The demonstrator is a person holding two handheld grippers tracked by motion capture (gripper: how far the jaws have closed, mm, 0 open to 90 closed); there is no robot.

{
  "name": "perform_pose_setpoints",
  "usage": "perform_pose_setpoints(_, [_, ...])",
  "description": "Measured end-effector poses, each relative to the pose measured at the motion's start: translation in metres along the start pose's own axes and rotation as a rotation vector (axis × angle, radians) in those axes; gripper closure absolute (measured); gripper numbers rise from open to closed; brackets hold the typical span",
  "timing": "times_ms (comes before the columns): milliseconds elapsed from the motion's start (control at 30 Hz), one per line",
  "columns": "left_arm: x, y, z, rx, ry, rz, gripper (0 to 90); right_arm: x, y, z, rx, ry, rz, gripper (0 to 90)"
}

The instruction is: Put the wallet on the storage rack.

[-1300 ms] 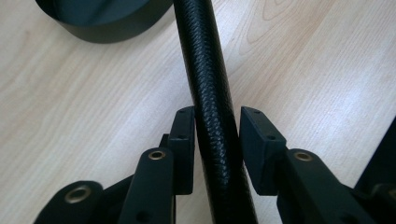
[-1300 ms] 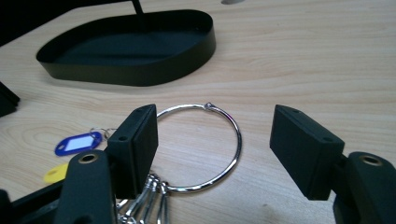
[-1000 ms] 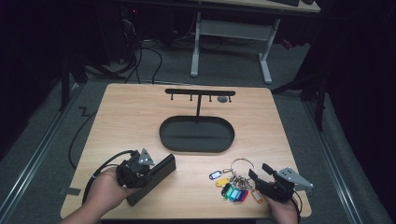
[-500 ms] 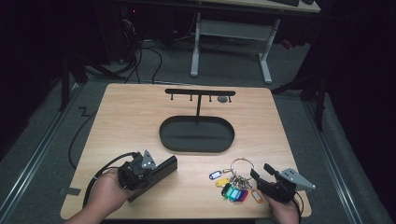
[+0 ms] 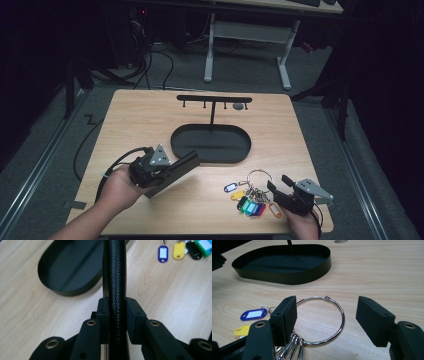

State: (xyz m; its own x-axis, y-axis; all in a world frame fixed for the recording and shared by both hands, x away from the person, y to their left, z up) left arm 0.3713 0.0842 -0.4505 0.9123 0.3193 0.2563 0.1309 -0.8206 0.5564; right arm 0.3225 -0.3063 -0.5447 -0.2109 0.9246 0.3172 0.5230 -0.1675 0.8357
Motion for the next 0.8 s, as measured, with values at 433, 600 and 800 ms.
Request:
perform_pose_setpoints(433, [0.024, 0.044, 0.018, 0.095, 0.065, 0.238, 75.1, -0.004, 0.0, -0.019, -0.035, -0.021, 0.003, 34.4])
perform_pose_setpoints(600, [0.03, 0.059, 0.026, 0.101, 0.071, 0.29, 75.1, -0.009, -0.003, -0.022, -0.034, -0.033, 0.018, 34.3])
perform_pose_setpoints(800, [0.034, 0.075, 0.035, 0.086, 0.083, 0.351, 75.1, -0.01, -0.004, -0.026, -0.042, -0.037, 0.01, 34.4])
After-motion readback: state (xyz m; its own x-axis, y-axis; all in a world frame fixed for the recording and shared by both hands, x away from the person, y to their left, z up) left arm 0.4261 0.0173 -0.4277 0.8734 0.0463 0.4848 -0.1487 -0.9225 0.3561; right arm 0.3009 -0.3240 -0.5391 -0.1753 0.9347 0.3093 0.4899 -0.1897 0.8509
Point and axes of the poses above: each handheld gripper's, and its own axes: z roughly forward along the jaws, y roughly out of its top, x roughly to its left, the point moved 6 cm from there along z, roughly forward along the jaws, and after that the axes turned 12 degrees about z, right-handed, at the moved point
